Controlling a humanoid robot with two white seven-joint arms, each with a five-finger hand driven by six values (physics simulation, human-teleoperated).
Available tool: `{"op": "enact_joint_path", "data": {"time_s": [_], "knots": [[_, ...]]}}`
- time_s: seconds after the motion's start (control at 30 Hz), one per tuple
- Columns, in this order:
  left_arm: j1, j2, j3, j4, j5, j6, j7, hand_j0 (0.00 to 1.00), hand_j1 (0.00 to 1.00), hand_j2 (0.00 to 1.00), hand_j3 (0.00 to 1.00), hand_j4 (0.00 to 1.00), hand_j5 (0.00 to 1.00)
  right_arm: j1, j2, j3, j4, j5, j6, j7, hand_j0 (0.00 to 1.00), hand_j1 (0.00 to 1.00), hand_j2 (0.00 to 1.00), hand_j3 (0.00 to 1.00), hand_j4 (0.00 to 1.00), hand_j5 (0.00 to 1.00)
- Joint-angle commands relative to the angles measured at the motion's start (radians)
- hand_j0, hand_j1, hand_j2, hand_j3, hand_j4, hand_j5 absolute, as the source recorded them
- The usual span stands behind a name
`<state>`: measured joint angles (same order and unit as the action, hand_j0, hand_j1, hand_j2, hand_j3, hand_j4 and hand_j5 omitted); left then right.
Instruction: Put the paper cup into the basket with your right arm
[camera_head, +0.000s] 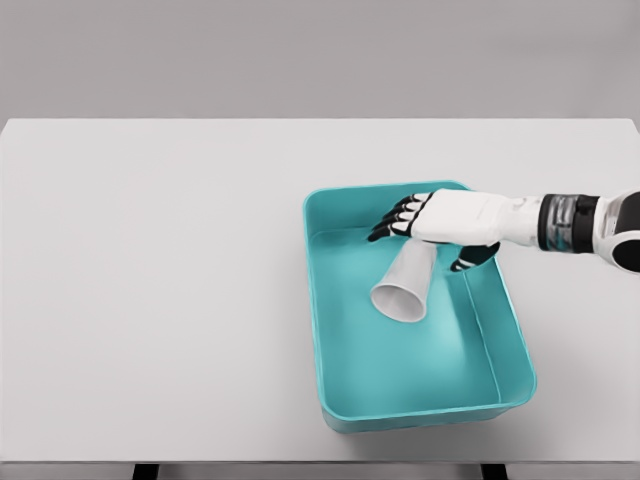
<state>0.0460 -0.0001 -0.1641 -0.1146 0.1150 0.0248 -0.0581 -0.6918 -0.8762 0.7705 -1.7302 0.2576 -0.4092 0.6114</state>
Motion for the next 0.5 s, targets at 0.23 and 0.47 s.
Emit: {"op": "enact_joint_path", "data": {"time_s": [0.23,0.47], "knots": [[0.0,0.0,0.0,0.0,0.0,0.0,0.0,1.0,1.0,1.0,1.0,1.0,1.0,0.121,-0.156,-0.362,0.058,-0.667,-0.202,-0.001,1.0,1.0,1.0,1.0,1.0,1.0],[0.0,0.0,0.0,0.0,0.0,0.001,0.0,1.0,1.0,1.0,1.0,1.0,1.0,0.405,-0.138,-0.588,0.116,-0.64,-0.202,-0.001,1.0,1.0,1.0,1.0,1.0,1.0]]}}
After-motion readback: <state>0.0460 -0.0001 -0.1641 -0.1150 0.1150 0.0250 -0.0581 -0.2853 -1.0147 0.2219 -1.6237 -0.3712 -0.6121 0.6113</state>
